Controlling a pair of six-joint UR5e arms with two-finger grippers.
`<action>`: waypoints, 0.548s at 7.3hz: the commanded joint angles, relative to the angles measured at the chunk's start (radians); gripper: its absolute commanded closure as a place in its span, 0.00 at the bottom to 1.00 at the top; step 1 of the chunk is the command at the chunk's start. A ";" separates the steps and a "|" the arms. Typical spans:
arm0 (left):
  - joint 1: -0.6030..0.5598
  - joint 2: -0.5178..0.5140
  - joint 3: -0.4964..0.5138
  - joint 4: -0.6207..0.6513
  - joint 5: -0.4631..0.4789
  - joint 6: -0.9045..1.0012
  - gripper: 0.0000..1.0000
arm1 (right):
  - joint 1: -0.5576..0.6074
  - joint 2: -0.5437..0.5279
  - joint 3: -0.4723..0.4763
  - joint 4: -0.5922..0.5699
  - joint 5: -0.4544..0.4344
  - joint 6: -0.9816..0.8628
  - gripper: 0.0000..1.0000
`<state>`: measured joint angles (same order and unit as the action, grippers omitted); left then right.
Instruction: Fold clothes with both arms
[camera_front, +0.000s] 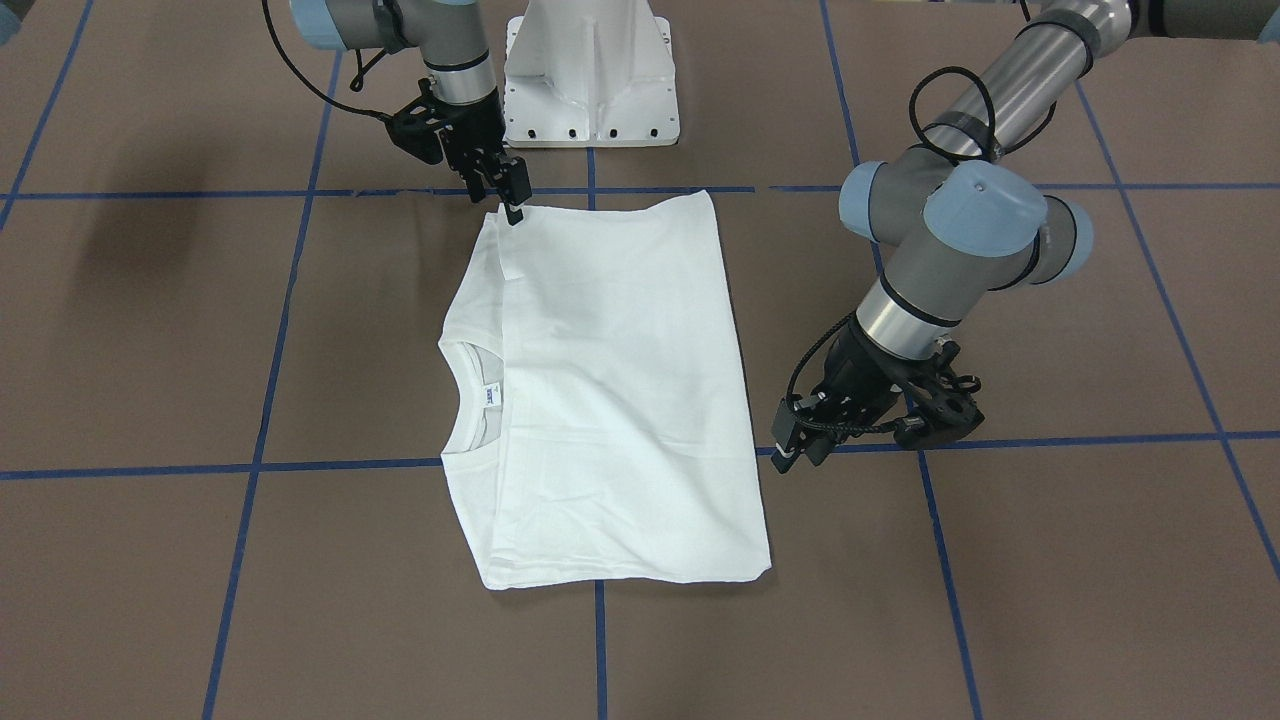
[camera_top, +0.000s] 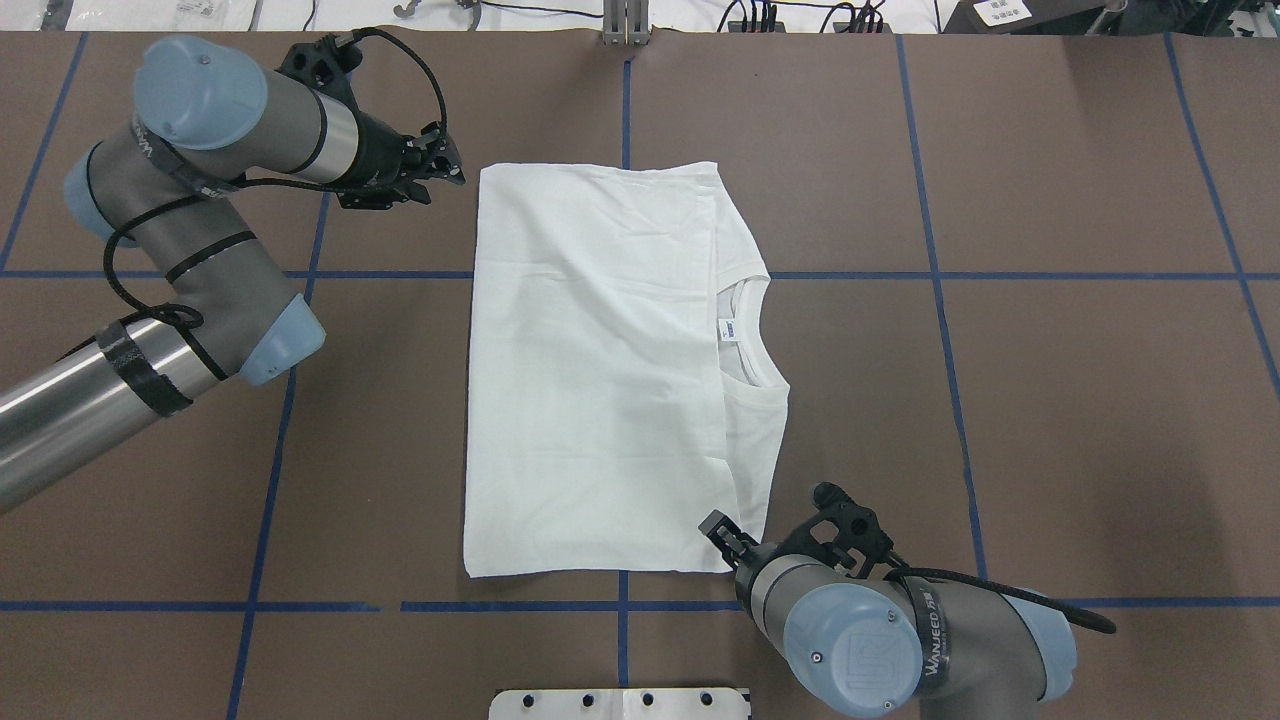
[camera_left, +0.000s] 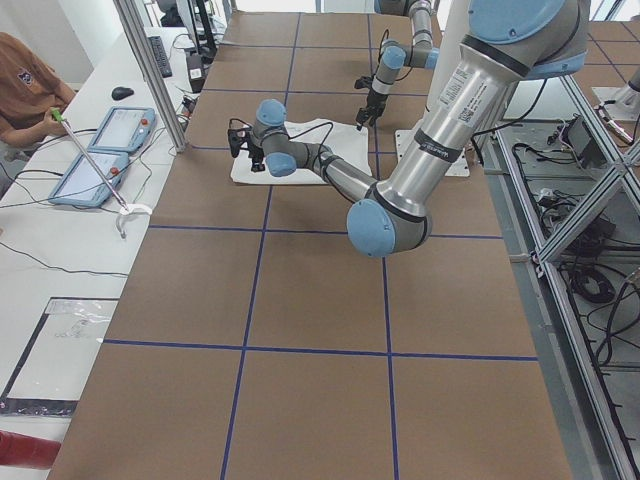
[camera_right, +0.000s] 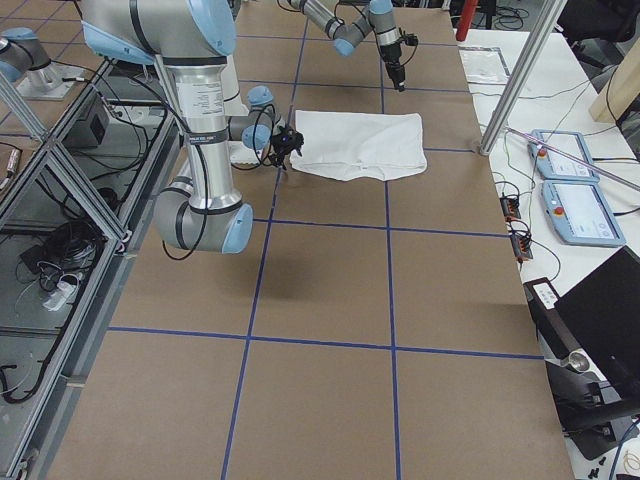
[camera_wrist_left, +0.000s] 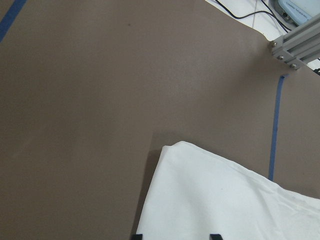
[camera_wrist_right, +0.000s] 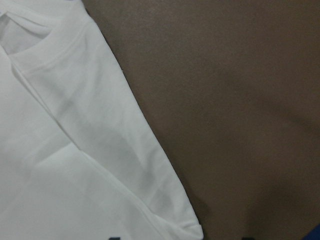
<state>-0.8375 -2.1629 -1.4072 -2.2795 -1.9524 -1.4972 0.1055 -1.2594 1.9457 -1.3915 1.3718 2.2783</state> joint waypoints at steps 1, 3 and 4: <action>0.000 0.002 -0.004 0.000 0.000 0.000 0.46 | 0.005 0.000 -0.002 -0.001 0.000 0.000 0.22; 0.000 0.000 -0.007 0.005 0.001 0.000 0.46 | 0.011 0.002 -0.005 -0.006 0.001 -0.002 0.25; 0.000 0.002 -0.007 0.005 0.000 0.000 0.46 | 0.013 0.002 -0.005 -0.006 0.001 -0.002 0.27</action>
<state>-0.8375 -2.1620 -1.4137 -2.2755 -1.9517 -1.4972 0.1156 -1.2580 1.9413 -1.3960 1.3728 2.2770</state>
